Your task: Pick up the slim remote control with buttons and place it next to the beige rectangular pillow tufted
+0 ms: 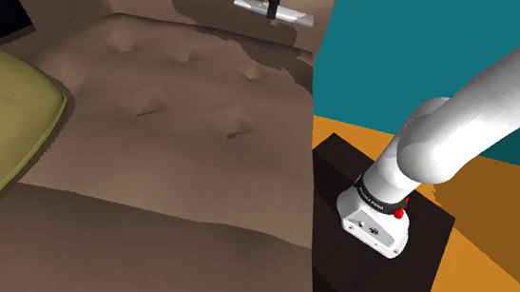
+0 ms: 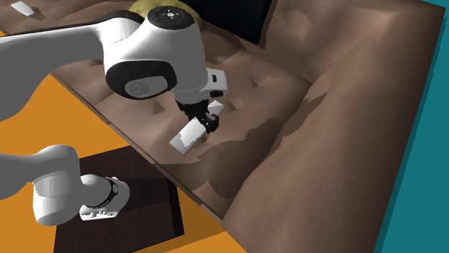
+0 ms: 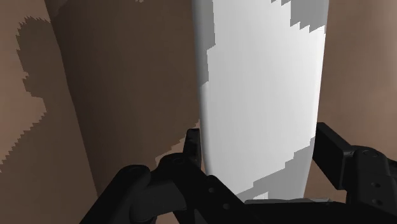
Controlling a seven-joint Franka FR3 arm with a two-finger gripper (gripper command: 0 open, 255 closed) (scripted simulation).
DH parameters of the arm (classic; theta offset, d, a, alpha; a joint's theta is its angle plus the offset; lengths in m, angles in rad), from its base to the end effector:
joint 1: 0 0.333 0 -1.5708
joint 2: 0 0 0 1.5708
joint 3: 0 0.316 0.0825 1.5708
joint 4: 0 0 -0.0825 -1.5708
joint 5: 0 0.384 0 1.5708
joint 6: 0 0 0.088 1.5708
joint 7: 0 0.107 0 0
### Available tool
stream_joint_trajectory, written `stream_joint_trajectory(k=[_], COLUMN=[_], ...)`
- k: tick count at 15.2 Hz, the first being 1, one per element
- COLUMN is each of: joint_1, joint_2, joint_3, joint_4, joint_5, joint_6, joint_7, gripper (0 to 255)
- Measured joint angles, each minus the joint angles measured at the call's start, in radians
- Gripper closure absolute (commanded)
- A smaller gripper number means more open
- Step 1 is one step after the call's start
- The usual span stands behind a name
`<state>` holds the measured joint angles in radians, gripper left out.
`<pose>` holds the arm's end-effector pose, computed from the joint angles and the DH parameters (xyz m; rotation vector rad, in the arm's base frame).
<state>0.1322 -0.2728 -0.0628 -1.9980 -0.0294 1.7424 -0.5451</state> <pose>0.4756 0.0274 0.5762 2.9762 0.9557 0.0210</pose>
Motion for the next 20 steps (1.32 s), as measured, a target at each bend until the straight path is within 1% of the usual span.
stream_joint_trajectory(k=[13,18,20], joint_1=[0.001,0.001,0.013], joint_2=[0.029,0.057,0.033], joint_3=[0.001,0.000,0.020], joint_4=[0.201,0.297,0.274], joint_5=[0.002,0.004,0.007], joint_6=[-0.172,-0.241,-0.241], joint_7=[-0.004,-0.007,0.024], gripper=[255,255,255])
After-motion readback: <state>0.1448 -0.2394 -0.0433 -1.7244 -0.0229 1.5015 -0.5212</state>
